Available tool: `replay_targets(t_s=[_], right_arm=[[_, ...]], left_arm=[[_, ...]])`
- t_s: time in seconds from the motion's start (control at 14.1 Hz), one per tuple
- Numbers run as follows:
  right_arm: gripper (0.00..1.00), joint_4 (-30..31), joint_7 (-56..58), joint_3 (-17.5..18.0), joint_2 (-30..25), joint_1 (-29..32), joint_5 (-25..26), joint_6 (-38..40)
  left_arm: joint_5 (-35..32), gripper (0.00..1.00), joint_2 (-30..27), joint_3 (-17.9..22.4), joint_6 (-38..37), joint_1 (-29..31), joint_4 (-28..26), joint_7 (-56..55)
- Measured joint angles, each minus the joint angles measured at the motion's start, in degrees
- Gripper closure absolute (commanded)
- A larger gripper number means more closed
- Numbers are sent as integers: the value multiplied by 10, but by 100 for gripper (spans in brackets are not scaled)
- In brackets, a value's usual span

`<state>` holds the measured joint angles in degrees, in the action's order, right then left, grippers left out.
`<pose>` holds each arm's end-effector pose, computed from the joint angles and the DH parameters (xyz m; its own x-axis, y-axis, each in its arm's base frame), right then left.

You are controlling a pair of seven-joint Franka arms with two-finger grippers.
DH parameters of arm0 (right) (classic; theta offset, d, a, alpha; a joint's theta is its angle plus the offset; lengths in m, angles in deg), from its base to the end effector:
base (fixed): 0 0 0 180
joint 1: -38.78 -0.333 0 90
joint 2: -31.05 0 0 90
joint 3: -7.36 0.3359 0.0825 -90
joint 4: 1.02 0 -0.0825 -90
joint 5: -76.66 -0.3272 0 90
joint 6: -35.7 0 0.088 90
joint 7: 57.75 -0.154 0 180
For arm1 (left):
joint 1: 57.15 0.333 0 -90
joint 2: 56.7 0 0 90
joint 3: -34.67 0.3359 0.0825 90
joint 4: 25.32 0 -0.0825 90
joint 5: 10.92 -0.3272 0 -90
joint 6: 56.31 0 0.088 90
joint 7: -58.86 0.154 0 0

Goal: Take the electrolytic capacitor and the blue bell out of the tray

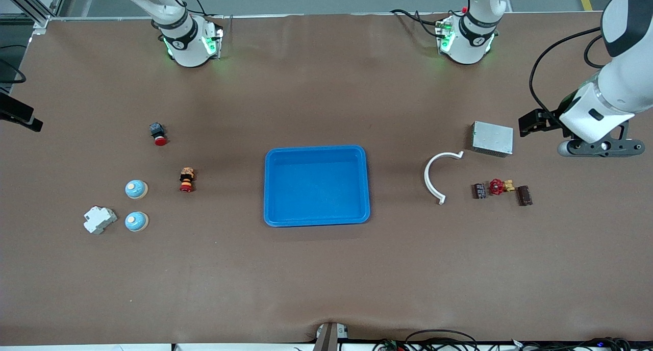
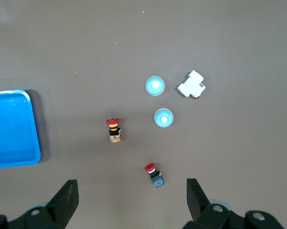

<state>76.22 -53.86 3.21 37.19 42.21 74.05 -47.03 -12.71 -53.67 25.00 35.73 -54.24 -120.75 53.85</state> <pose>0.5164 -0.0587 0.6231 0.9983 -0.0583 -0.0084 -0.0586 -0.9976 -0.0382 0.5033 -0.0530 0.5351 0.9936 -0.0317 -0.1087 -0.0354 -0.9989 -0.0316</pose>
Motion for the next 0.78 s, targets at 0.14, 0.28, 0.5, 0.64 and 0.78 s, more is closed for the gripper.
replay_targets(t_s=[0.14,0.28,0.5,0.64,0.78], right_arm=[[0,0,0,0,0,0,4,14],[0,0,0,1,0,0,7,18],[0,0,0,3,0,-1,15,19],[0,0,0,3,0,-1,16,19],[0,0,0,4,0,-1,16,19]], left_arm=[[0,0,0,7,0,-7,1,0],[0,0,0,8,0,-10,1,0],[0,0,0,9,0,-11,1,0],[0,0,0,11,0,-10,1,0],[0,0,0,12,0,-10,3,0]])
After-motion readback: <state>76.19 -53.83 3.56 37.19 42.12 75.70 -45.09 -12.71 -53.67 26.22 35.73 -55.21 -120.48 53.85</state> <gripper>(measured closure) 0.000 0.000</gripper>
